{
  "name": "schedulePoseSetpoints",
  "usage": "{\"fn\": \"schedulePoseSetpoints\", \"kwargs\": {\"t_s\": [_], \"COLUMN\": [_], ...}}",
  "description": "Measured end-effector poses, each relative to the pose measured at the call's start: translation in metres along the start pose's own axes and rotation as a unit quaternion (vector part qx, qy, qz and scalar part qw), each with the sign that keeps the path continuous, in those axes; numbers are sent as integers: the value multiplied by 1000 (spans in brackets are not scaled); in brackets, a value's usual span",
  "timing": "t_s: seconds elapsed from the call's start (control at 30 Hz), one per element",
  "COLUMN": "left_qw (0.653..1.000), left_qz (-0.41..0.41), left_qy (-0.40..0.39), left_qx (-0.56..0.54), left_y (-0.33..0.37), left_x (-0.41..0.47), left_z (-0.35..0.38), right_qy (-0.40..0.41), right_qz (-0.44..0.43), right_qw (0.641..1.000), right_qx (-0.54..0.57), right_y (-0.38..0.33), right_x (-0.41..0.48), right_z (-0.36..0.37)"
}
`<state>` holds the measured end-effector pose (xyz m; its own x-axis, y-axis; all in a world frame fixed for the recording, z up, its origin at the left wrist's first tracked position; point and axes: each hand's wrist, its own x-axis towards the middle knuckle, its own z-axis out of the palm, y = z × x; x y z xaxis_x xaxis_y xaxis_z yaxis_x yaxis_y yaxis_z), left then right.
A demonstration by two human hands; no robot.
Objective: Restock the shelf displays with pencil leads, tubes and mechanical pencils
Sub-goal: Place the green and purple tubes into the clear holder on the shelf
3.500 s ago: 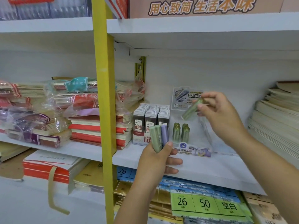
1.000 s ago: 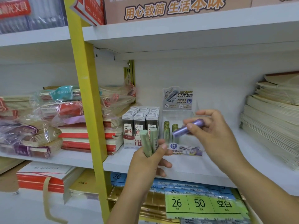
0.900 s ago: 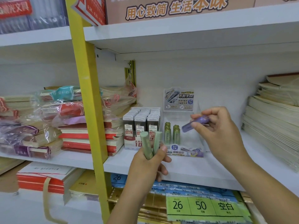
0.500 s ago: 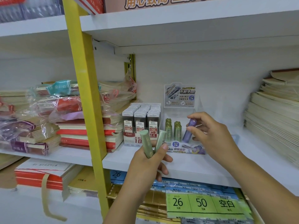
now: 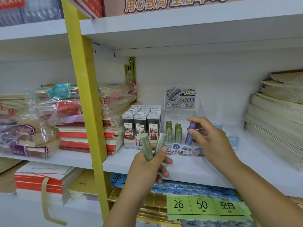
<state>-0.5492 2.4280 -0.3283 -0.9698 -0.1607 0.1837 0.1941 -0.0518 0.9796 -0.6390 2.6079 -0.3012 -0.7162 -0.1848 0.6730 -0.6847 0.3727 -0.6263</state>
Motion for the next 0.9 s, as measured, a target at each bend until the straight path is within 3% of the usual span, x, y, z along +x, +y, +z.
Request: {"fn": "schedulePoseSetpoints", "kwargs": {"t_s": [0.2, 0.37, 0.47, 0.57, 0.63, 0.73, 0.8, 0.9], "left_qw": [1000, 1000, 1000, 999, 998, 996, 995, 994], "left_qz": [-2, -3, -6, -3, 2, 10, 18, 23], "left_qy": [-3, -13, -21, -39, -61, -87, -100, -111], "left_qx": [3, -6, -20, -25, -23, -10, 4, -13], "left_y": [0, 1, 4, 6, 8, 8, 9, 10], "left_x": [0, -2, -5, -8, -10, -11, -12, -15], "left_z": [0, 1, 3, 4, 4, 5, 6, 5], "right_qy": [-77, -33, -57, -48, -24, -123, -165, -130], "right_qz": [54, 51, 58, -14, -57, 0, 18, 43], "right_qw": [993, 996, 995, 992, 995, 991, 982, 983], "right_qx": [-66, -65, -56, -120, -76, 61, 89, 124], "right_y": [1, -5, -11, -23, -37, -55, -57, -56], "right_x": [0, -4, -6, -8, -8, -10, -16, -17], "right_z": [1, 6, 5, -2, -8, -12, -11, -17]}}
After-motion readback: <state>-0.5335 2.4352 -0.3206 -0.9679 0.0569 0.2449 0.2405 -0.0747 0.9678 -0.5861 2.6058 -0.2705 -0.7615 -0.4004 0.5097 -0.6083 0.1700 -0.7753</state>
